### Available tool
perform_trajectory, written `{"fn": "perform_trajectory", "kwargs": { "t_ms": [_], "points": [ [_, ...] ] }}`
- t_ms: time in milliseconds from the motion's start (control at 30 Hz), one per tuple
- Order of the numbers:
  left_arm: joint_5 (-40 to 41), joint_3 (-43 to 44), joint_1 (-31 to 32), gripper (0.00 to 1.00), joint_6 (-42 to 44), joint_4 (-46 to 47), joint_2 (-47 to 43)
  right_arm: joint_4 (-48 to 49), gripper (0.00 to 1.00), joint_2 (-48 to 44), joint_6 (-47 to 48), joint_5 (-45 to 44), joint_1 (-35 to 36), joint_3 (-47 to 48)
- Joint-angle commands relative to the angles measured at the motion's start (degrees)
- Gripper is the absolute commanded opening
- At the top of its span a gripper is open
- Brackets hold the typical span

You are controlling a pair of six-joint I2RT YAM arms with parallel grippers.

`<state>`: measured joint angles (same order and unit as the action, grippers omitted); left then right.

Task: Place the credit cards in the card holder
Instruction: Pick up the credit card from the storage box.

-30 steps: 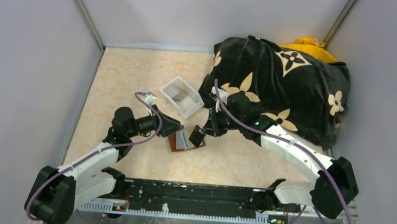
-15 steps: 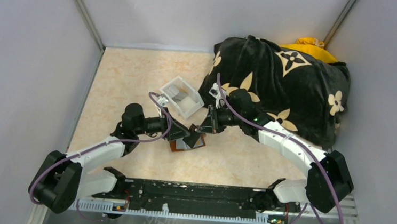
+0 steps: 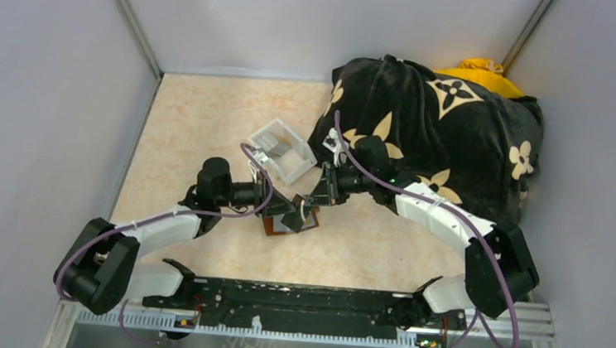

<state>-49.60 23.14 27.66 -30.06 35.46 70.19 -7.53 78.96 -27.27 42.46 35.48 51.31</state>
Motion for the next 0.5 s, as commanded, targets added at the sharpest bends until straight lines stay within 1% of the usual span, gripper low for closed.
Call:
{"fn": "perform_trajectory", "kwargs": {
  "t_ms": [0,67,167,233,333,400,467],
  "points": [
    [-3.4,1.8,0.3,0.11,-0.2,3.2,1.7,3.6,0.00,1.2,-0.1,2.5,-1.2,2.5],
    [-4.0,1.6,0.3,0.00,-0.9,4.7,2.5,4.4,0.00,1.4,-0.5,2.9,-1.5,2.6],
    [-4.0,1.3,0.3,0.00,-2.0,6.8,3.8,4.7,0.00,1.3,-0.4,1.9,-1.9,3.2],
    [-1.7,0.9,0.3,0.00,-2.4,7.1,3.7,4.3,0.07,0.6,0.4,-0.3,-2.1,3.4],
    [4.1,-0.3,0.3,0.00,-3.1,7.4,2.3,5.4,0.24,-1.8,0.8,-4.6,-2.3,1.9],
    [9.0,-1.7,0.3,0.00,-4.7,8.2,1.3,6.2,0.30,-3.3,0.9,-7.7,-2.3,0.6],
    [13.7,-3.4,0.4,0.00,-7.7,9.6,0.0,7.6,0.33,-4.6,0.7,-11.0,-2.3,-1.3]
  ]
}}
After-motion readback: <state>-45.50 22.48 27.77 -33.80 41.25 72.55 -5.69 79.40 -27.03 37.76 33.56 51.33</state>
